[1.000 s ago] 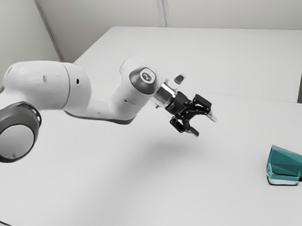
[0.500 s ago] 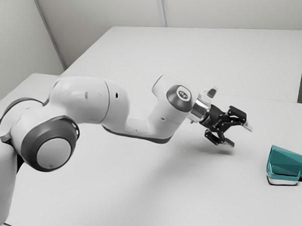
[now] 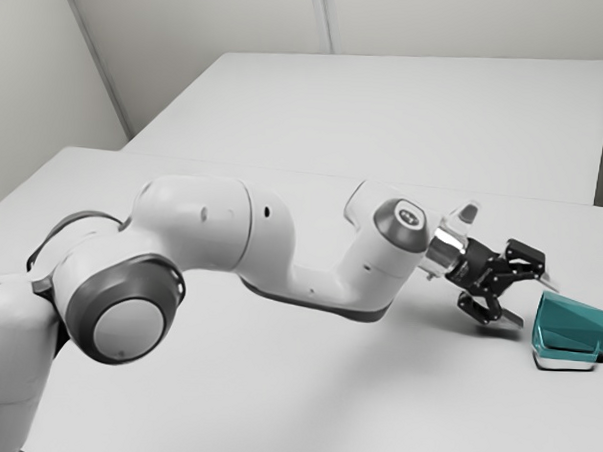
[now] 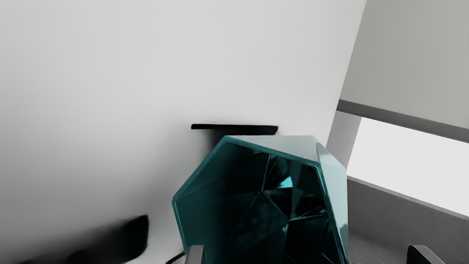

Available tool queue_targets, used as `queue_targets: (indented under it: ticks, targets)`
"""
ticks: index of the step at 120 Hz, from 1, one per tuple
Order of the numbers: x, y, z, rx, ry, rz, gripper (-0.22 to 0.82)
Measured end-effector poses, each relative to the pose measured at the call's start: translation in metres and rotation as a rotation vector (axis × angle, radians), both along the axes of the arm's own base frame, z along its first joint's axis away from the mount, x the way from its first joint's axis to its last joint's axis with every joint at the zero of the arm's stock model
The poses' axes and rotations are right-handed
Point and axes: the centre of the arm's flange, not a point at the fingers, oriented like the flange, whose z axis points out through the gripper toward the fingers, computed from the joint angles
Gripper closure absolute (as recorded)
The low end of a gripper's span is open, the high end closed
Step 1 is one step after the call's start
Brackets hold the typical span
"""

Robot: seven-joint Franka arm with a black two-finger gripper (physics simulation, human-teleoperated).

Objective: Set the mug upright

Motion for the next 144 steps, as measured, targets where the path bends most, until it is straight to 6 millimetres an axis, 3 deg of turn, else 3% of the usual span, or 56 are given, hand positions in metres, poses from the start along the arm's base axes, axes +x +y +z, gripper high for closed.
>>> queue_targets:
  ticks: [25, 75, 96, 107, 124, 144]
  targets:
    - [0.003, -0.02, -0.005, -0.028, -0.003, 0.0, 0.0]
    - [0.0, -0.041, -0.007, -0.063, 0.0, -0.006, 0.01]
    - [0.0, -0.04, -0.006, -0.059, 0.002, -0.003, 0.42]
    - [0.001, -0.04, -0.004, -0.058, 0.0, -0.003, 0.57]
    - [0.004, -0.039, 0.002, -0.057, -0.01, 0.0, 0.69]
    - [0.004, -0.043, 0.007, -0.061, -0.018, -0.003, 0.74]
